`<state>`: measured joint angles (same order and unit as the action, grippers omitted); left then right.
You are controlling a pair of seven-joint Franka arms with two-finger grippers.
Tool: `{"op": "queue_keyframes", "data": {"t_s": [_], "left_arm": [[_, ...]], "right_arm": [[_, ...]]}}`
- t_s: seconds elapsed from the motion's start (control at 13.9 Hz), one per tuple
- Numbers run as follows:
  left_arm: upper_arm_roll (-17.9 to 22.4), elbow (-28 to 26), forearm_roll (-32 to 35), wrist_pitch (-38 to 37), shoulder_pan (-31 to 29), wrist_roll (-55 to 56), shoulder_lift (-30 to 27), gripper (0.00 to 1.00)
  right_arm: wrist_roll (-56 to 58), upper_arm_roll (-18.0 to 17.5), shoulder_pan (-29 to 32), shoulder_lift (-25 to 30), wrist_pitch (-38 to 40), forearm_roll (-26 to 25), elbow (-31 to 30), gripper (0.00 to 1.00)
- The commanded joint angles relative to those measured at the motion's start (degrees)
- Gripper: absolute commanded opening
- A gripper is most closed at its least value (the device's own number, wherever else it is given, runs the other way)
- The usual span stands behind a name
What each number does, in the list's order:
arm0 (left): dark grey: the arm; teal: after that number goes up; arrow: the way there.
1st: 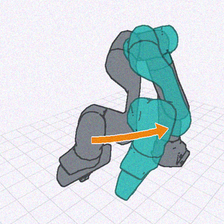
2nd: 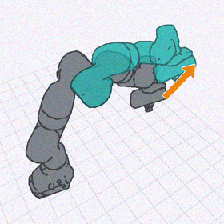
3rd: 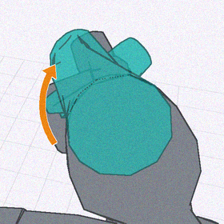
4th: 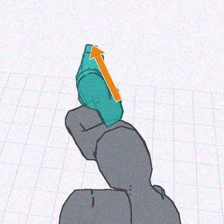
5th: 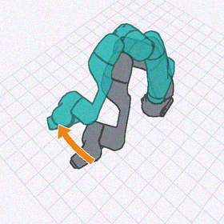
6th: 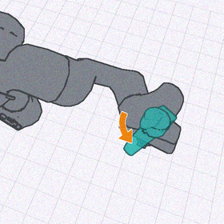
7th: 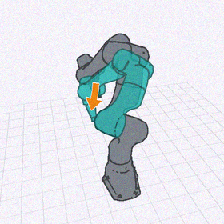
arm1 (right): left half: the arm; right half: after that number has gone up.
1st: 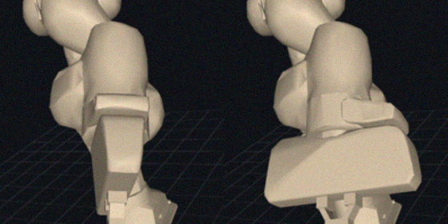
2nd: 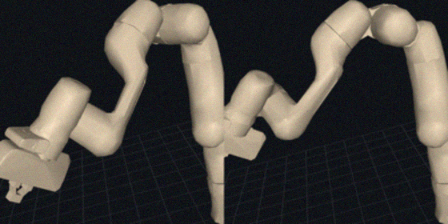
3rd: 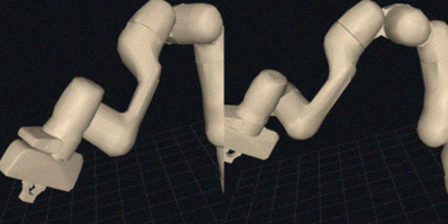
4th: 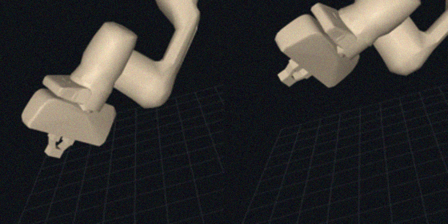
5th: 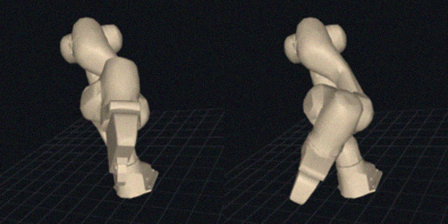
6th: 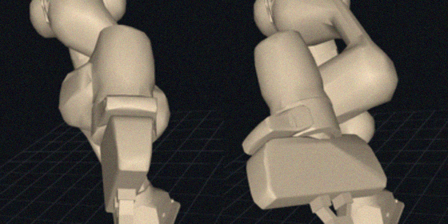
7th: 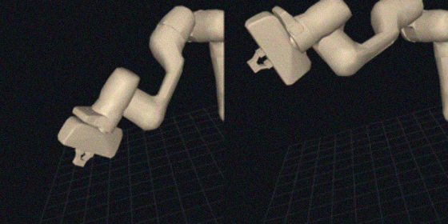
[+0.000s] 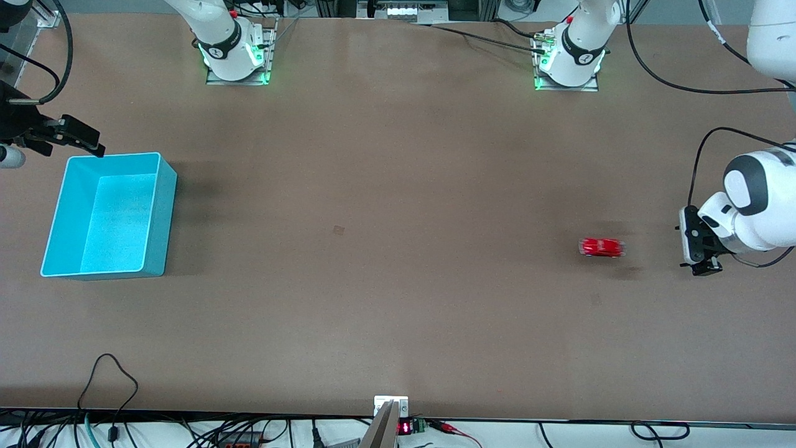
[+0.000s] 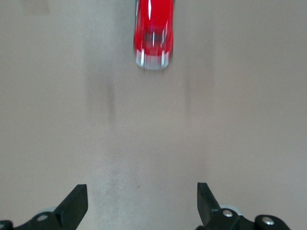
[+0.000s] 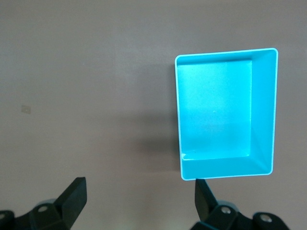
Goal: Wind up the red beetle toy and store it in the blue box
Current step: 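Raise the left gripper away while the right gripper moves above the box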
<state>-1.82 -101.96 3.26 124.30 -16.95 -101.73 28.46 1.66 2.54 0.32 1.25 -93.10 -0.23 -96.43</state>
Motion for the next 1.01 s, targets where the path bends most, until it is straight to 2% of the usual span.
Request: {"op": "queue_keyframes", "data": {"t_s": [0.0, 0.43, 0.94], "left_arm": [[-0.38, 1.32, 1.05, -7.99, 1.38, 7.48, -4.45, 1.00], [-1.78, 2.28, 1.05, -21.36, 2.36, 26.20, -13.50, 1.00], [-4.42, 13.00, 0.78, -39.20, 2.62, 48.87, -14.22, 1.00]], "right_arm": [[0.71, 0.09, 0.12, -0.10, 0.81, 0.67, 0.81, 1.00], [0.71, 0.09, 0.03, -0.10, 0.81, 0.67, 0.81, 1.00], [0.63, 0.09, 0.03, -0.10, 0.81, 0.67, 0.81, 1.00]]}}
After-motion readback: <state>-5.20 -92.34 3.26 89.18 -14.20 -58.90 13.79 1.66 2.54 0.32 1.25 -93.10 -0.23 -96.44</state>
